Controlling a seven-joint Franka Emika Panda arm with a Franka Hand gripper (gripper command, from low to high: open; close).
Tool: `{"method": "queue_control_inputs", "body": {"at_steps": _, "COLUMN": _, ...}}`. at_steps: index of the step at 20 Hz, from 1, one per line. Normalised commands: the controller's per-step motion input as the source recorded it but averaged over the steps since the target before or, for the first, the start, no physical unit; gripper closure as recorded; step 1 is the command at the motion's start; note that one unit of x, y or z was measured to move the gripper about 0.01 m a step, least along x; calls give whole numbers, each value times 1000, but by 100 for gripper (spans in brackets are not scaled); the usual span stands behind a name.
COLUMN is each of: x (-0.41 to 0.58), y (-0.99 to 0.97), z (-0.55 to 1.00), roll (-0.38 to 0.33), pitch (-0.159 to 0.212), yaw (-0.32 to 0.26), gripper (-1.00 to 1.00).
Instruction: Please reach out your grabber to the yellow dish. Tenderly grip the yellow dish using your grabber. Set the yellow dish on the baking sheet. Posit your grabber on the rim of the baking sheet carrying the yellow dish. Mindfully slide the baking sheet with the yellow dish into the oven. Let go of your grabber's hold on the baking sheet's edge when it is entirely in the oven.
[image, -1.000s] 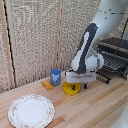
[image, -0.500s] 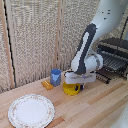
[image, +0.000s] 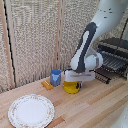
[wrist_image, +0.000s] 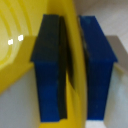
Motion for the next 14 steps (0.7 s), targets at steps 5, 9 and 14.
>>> {"method": "queue_control_inputs", "body": {"at_steps": 5, "x": 245, "y": -211, "z": 668, "roll": 0, "pitch": 18, "yaw": -137, "gripper": 100}}
{"method": "queue_control_inputs", "body": {"at_steps": 9, "x": 374, "y": -134, "z": 696, "roll": 0, "pitch": -1, "yaw": -142, "gripper": 100}}
{"method": "queue_control_inputs", "body": {"at_steps": 14, "x": 409, "y": -117, "z": 725, "roll": -18, "pitch": -5, "yaw": -158, "gripper": 100}}
